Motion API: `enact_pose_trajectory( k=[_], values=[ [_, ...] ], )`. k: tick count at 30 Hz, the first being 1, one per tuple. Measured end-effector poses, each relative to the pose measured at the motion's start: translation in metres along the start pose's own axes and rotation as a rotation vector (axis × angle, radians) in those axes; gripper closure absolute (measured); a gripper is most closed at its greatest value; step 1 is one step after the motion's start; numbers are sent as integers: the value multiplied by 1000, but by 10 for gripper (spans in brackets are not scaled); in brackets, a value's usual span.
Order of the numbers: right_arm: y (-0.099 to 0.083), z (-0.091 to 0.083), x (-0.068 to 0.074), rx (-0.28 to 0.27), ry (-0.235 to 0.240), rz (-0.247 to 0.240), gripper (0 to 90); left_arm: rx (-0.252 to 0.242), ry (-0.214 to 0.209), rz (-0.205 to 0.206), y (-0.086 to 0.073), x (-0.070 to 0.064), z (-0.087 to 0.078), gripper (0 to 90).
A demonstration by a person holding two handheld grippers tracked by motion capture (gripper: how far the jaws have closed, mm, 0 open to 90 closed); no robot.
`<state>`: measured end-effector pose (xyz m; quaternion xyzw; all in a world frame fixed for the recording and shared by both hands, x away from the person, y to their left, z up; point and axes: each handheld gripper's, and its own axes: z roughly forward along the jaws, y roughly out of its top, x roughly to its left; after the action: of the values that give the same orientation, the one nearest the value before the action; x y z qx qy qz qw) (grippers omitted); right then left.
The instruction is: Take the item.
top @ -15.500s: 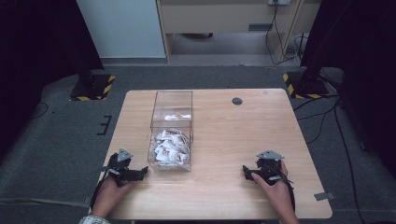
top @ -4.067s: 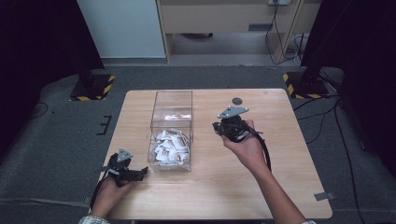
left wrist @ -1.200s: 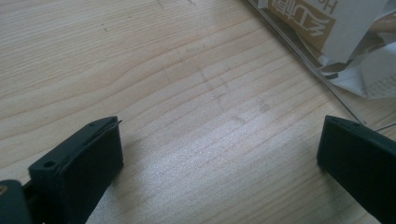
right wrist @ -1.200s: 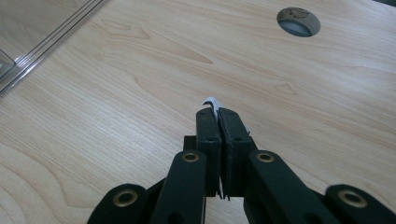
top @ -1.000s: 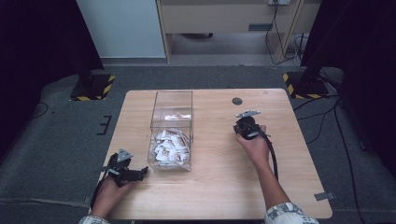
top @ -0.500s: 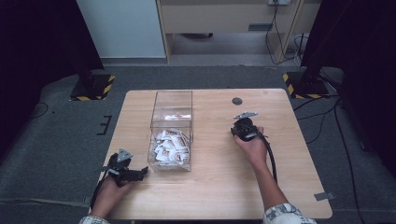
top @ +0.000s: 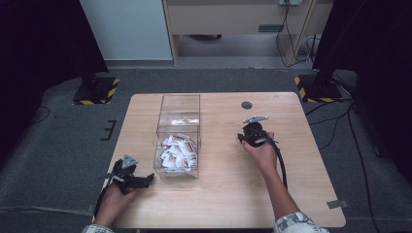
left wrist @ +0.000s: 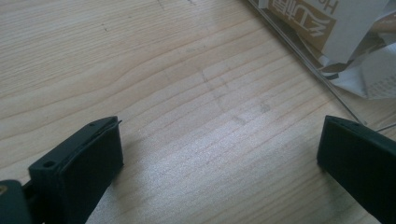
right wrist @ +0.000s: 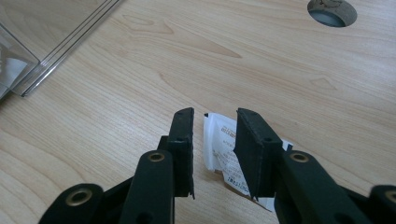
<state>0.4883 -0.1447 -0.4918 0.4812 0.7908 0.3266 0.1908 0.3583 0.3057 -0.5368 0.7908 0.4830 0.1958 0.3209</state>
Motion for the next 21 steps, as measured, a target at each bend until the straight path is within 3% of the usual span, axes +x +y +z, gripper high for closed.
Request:
enact_pose_trajectory(
  k=[8,21],
  values=[
    [2,-4,1,-15,19,20,615,0,0,0,0,0,0,0],
    [6,-15,5,-28,33,30,447,0,0,0,0,0,0,0]
  ],
)
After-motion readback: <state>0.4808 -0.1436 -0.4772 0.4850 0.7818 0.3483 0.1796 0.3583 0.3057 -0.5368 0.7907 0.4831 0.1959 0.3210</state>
